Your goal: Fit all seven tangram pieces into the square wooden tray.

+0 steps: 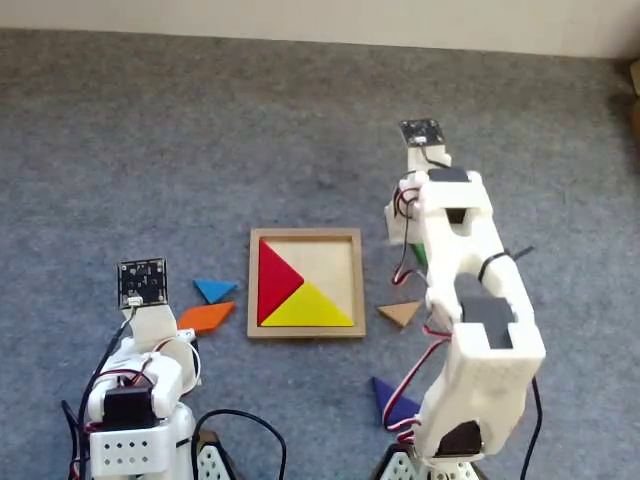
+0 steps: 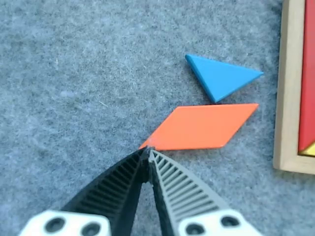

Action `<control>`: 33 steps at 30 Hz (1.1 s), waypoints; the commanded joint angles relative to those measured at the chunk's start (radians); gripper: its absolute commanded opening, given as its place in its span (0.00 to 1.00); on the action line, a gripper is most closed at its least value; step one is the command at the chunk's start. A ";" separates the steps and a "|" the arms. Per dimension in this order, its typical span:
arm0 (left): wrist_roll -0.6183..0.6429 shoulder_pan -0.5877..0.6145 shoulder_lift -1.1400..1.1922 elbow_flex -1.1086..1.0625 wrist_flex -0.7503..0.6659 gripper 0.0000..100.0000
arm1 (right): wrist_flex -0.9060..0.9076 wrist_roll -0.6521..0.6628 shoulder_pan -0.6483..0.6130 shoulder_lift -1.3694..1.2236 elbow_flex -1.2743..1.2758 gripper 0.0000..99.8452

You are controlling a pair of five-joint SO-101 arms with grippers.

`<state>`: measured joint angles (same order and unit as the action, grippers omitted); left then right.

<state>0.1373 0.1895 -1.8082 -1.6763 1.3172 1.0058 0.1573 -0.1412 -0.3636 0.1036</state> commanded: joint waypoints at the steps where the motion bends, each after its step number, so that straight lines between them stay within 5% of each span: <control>1: -0.008 0.007 -0.001 -0.021 0.003 0.01 | 0.071 0.020 0.019 -0.022 -0.113 0.32; 7: -0.008 0.007 -0.001 -0.021 0.003 0.01 | 0.196 0.081 0.024 -0.160 -0.262 0.30; 16: -0.008 0.007 -0.001 -0.021 0.003 0.01 | 0.414 0.083 0.024 -0.320 -0.562 0.07; 33: -0.008 0.007 -0.001 -0.021 0.003 0.01 | 0.756 0.077 -0.073 -0.317 -0.885 0.04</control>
<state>0.1373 0.1895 -1.8082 -1.6763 1.3172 1.7131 0.2294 -0.1458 -0.7073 -0.6882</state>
